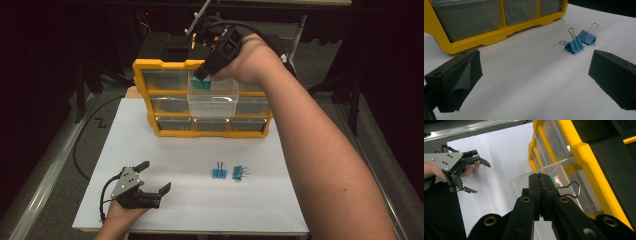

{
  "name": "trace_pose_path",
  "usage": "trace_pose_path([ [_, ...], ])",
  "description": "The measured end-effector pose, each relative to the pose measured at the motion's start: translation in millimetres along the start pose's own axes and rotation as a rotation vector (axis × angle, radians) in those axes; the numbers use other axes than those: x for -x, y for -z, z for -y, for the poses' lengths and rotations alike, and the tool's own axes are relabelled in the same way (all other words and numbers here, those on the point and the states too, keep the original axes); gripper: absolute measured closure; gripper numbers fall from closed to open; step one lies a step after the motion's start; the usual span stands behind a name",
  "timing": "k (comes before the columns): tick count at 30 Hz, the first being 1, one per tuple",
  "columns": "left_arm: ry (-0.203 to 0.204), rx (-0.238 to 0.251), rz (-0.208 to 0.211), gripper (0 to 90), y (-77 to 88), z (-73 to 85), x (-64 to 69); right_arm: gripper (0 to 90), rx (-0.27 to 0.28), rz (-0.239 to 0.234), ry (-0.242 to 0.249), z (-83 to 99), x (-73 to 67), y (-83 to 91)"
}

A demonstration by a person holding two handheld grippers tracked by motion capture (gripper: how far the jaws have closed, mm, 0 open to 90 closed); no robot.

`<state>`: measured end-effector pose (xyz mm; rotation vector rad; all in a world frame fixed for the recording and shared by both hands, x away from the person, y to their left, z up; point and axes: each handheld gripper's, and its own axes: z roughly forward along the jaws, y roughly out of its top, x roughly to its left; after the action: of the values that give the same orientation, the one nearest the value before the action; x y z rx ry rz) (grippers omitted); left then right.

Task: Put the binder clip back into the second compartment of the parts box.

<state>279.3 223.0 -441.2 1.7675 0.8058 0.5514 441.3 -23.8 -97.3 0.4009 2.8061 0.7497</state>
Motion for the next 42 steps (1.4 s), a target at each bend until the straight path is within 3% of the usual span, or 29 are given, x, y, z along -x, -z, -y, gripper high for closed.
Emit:
trace_pose_path([
  [8, -0.002, -0.001, 0.003, 0.2, 0.3, -0.1, -1.2, 90.0, -0.013, 0.005, -0.003, -5.9, 5.9, -19.0],
  [17, -0.001, 0.003, 0.003, 0.2, 0.2, 0.0, -2.5, 89.9, -0.033, -0.003, -0.025, -6.5, 10.8, -25.9],
  [18, -0.001, 0.003, 0.003, 0.2, 0.2, 0.0, -2.5, 87.9, -0.027, -0.001, -0.026, -6.1, 11.1, -26.0],
  [20, -0.001, 0.003, 0.003, 0.2, 0.1, 0.1, -2.5, 67.3, -0.017, 0.003, -0.045, -5.5, 12.2, -25.0],
  [23, 0.001, 0.001, 0.004, 0.2, 0.0, 0.2, -2.7, 58.7, -0.032, 0.007, -0.051, -2.9, 11.1, -20.8],
  [25, -0.002, -0.002, 0.007, 0.2, -0.4, 0.2, -2.5, 57.6, -0.035, 0.002, -0.055, 0.1, 8.9, -16.0],
  [31, -0.002, -0.007, 0.01, 0.2, -1.6, 0.4, -1.9, 54.5, -0.052, -0.002, -0.064, 16.2, 2.6, -1.3],
  [42, 0.017, -0.001, 0.004, 0.2, -0.9, 0.3, -2.7, 51.3, -0.085, 0.008, -0.095, 78.1, -16.5, 32.3],
])
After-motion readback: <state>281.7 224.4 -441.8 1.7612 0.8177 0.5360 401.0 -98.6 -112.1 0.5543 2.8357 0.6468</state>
